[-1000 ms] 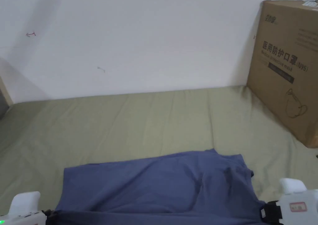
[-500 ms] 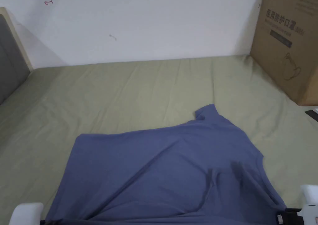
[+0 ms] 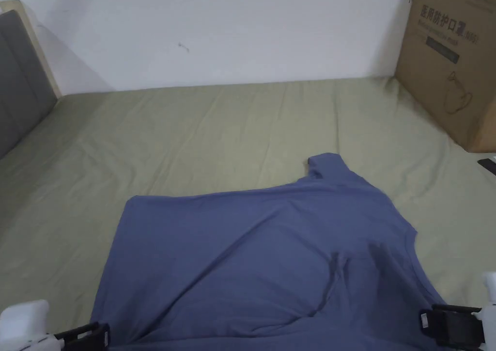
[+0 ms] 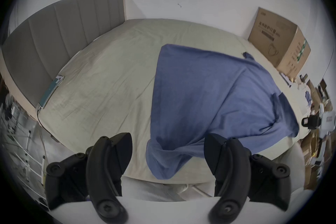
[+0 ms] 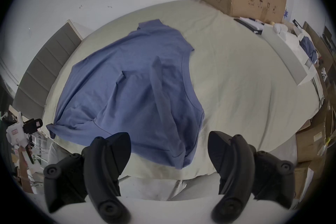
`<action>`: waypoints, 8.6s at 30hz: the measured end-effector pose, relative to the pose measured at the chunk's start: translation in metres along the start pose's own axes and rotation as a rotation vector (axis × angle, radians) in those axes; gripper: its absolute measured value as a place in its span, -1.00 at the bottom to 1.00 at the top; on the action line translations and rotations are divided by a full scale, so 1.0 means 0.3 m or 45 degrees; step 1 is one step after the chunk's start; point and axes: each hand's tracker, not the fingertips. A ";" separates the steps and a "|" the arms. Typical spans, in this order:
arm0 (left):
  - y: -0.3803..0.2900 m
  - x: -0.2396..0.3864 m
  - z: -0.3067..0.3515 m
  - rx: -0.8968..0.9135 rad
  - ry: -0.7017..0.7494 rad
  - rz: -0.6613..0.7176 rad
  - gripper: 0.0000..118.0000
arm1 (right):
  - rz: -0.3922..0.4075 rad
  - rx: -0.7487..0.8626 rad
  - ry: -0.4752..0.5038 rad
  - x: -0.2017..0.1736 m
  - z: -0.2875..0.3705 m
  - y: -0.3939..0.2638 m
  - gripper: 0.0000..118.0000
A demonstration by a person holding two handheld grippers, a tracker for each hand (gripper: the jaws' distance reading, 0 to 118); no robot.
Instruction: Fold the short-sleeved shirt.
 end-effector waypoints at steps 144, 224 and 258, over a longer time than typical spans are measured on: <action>-0.040 -0.067 -0.183 -0.335 -0.017 -0.065 -0.91 | 0.004 -0.229 -0.128 -0.006 -0.182 -0.083 -0.41; 0.516 0.033 -0.175 -0.007 -0.032 -0.111 -0.97 | 0.236 0.119 0.020 0.000 -0.026 0.548 -0.92; -0.034 -0.214 -0.033 -0.025 -0.288 0.512 -1.00 | 0.140 0.366 0.267 -0.493 0.034 0.035 -1.00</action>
